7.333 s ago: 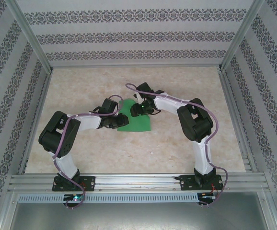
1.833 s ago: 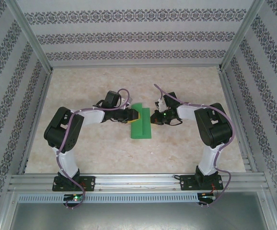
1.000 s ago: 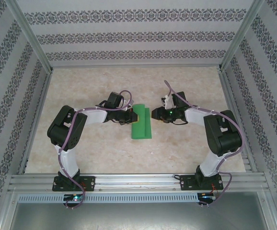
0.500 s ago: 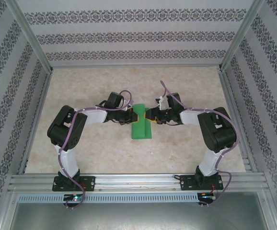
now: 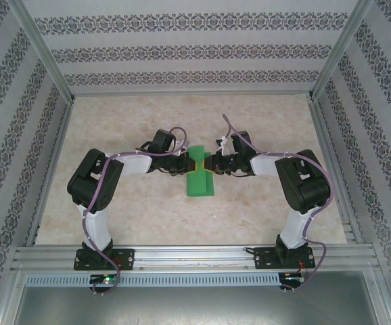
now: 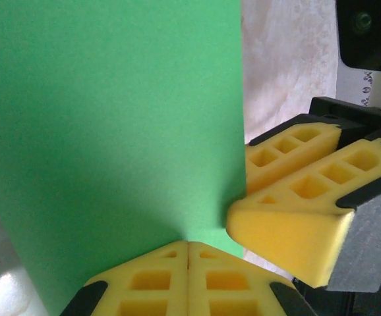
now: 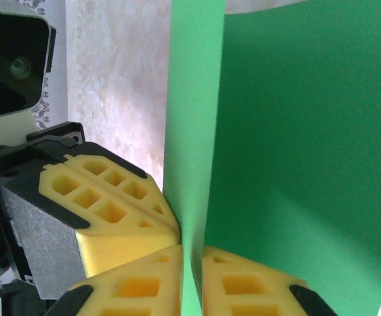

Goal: Fold a paper plane with a square sheet of paper (fold left side to right side)
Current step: First fold in half a square sheet of paper at the center of the table, then hold the square sheet of paper at the center of the table.

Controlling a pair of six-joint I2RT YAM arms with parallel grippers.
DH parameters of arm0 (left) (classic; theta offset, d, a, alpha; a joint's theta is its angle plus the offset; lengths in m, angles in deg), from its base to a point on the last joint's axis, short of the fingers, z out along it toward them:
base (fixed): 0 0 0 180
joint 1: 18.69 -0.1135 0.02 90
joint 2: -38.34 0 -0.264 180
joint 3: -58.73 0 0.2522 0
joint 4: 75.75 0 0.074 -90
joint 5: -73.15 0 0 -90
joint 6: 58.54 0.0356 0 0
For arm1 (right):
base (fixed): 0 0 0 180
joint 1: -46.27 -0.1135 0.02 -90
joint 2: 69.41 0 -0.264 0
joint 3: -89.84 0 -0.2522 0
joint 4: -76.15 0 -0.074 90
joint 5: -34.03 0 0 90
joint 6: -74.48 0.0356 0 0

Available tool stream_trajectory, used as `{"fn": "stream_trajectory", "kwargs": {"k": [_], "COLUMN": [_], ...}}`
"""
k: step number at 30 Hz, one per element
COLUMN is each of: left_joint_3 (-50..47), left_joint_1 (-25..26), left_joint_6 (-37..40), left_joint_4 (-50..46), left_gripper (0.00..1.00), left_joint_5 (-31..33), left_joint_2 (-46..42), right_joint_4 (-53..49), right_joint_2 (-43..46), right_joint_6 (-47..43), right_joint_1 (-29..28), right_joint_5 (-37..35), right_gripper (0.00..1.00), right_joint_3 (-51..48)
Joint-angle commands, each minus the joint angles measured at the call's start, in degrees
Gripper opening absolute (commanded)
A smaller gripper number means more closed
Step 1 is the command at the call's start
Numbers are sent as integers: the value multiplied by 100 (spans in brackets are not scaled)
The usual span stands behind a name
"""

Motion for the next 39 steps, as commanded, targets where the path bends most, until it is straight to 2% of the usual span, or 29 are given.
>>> {"fn": "stream_trajectory", "kwargs": {"k": [1, 8, 11, 16, 28, 34, 39], "left_joint_3": [6, -424, -533, -394, 195, 340, 465], "left_joint_1": [81, 72, 79, 83, 180, 216, 280], "left_joint_6": [-11, 270, 360, 451, 444, 390, 381], "left_joint_4": [147, -41, -279, -567, -759, -885, -950], "left_gripper": [13, 36, 41, 48, 54, 53, 49], "left_joint_5": [168, 1032, 1392, 1440, 1266, 1368, 1432], "left_joint_2": [-156, -772, -895, -734, -133, 60, 219], "right_joint_4": [-225, -1065, -1354, -1551, -1619, -1620, -1620], "right_joint_2": [-66, -39, -50, -66, -6, -19, -41], "right_joint_6": [-235, -759, -904, -947, -902, -908, -896], "right_joint_1": [-54, -58, -58, -67, -102, -120, -120], "right_joint_5": [-187, -796, -984, -1161, -1378, -1404, -1417], "right_gripper": [8, 5, 5, 5, 5, 5, 5], "right_joint_3": [221, 538, 636, 651, 472, 463, 426]}}
